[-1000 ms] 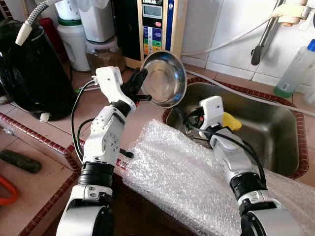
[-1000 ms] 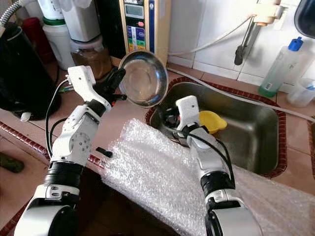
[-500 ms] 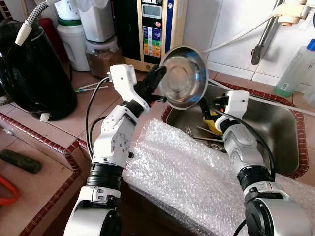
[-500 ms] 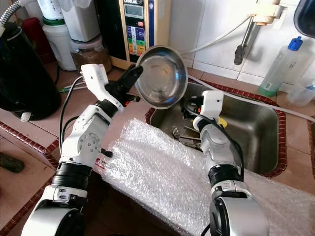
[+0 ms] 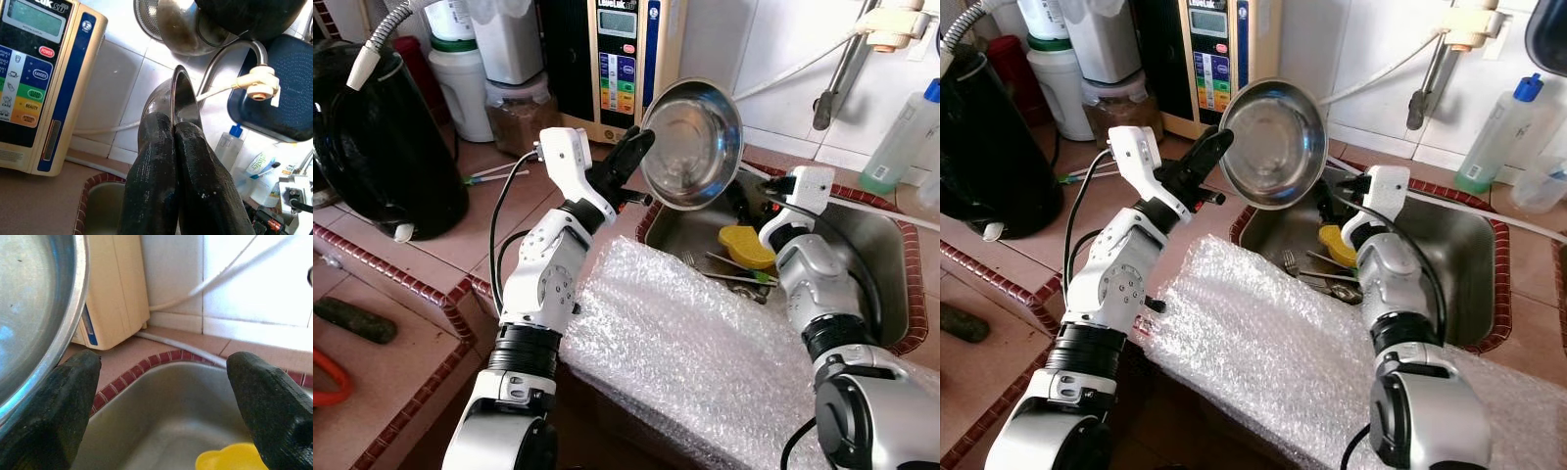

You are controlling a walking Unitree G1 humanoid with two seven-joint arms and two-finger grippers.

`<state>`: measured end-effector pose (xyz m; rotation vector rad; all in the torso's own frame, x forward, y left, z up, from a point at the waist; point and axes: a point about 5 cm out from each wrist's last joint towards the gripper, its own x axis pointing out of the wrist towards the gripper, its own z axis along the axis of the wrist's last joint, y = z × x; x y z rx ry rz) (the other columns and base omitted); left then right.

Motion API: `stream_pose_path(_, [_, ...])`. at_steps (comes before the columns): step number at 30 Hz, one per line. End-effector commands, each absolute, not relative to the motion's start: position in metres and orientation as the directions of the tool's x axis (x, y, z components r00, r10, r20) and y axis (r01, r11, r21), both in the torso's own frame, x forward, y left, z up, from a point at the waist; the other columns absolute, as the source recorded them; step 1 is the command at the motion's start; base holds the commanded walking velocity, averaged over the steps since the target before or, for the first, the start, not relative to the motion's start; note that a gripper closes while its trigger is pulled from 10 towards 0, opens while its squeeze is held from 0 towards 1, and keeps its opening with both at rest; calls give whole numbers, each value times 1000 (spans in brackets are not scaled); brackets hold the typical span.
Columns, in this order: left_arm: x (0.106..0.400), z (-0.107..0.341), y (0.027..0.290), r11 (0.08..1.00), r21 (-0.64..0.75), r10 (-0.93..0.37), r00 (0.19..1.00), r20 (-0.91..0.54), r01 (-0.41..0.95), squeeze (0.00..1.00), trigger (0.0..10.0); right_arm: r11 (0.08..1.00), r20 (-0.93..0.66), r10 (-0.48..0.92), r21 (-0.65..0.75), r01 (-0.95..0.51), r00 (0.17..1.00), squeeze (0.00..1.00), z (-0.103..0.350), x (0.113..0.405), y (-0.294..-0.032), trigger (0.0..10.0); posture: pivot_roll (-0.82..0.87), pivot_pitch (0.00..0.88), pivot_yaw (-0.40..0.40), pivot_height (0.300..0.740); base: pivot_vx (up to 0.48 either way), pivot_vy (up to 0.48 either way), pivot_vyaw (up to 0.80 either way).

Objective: Kitchen organization

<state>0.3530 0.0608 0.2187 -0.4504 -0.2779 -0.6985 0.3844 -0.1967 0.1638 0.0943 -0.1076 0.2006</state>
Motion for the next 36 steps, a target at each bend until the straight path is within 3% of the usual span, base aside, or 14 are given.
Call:
stream_pose_path(1, [354, 222, 54, 662, -281, -587, 713, 384, 695, 0, 0, 968, 122, 244, 25, -249, 962, 0, 173, 387, -196, 10000, 69, 0, 28, 740, 0, 0, 0])
stream_pose_path(9, [358, 225, 60, 676, -254, -586, 714, 384, 692, 0, 0, 952, 124, 305, -80, -296, 944, 0, 185, 383, -215, 10000, 60, 0, 32, 740, 0, 0, 0])
stream_pose_path(16, [359, 223, 58, 683, -241, -589, 715, 377, 690, 0, 0, 910, 148, 371, -252, -328, 917, 0, 207, 383, -220, 10000, 55, 0, 31, 740, 0, 0, 0])
stream_pose_path(26, [363, 227, 64, 696, -235, -571, 722, 391, 678, 0, 0, 910, 22, 204, -373, -182, 979, 0, 188, 373, -259, 10000, 43, 0, 42, 740, 0, 0, 0])
stream_pose_path(30, [364, 228, 64, 696, -236, -569, 721, 395, 678, 0, 0, 941, 47, 169, -305, -147, 984, 0, 188, 374, -260, 10000, 47, 0, 42, 740, 0, 0, 0])
stream_pose_path(33, [363, 225, 61, 688, -235, -581, 716, 387, 686, 0, 0, 957, 133, 261, -162, -239, 956, 0, 200, 376, -244, 10000, 46, 0, 47, 740, 0, 0, 0])
stream_pose_path(36, [362, 224, 56, 669, -234, -602, 699, 385, 705, 0, 0, 932, 159, 357, -120, -341, 921, 0, 206, 376, -229, 10000, 42, 0, 50, 740, 0, 0, 0])
